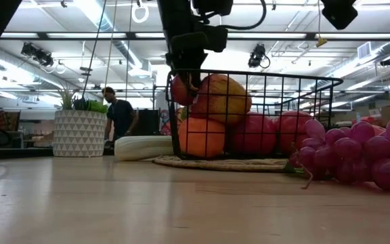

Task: Build produce basket
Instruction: Put the apple into the wire basket

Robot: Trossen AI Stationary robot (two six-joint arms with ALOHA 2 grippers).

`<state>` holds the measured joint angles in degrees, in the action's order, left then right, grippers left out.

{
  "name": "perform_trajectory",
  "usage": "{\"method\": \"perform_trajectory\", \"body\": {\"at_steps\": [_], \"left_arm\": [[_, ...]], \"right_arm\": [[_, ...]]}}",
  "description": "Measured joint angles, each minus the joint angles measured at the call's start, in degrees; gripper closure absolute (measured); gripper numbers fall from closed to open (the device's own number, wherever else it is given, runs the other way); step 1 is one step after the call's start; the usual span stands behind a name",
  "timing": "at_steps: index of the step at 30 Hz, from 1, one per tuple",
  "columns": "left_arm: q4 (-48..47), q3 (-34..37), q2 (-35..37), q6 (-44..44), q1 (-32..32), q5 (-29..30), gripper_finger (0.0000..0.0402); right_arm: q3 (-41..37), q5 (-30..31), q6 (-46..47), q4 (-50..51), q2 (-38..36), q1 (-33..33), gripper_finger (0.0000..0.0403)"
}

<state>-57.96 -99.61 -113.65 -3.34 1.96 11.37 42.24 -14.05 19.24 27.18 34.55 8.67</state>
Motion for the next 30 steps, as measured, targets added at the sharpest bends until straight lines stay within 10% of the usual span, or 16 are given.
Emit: {"method": "perform_trajectory", "body": {"at_steps": [16, 30], "left_arm": [[8.29, -0.02, 0.00, 4.13, -0.51, 1.97, 0.0082], [8.46, -0.03, 0.02, 6.39, -3.66, 9.31, 0.0003]], "right_arm": [[0.00, 0.00, 1.64, -1.33, 0.04, -0.01, 0.0003], [0.00, 0.00, 1.64, -1.88, 0.04, -0.01, 0.0003]]}}
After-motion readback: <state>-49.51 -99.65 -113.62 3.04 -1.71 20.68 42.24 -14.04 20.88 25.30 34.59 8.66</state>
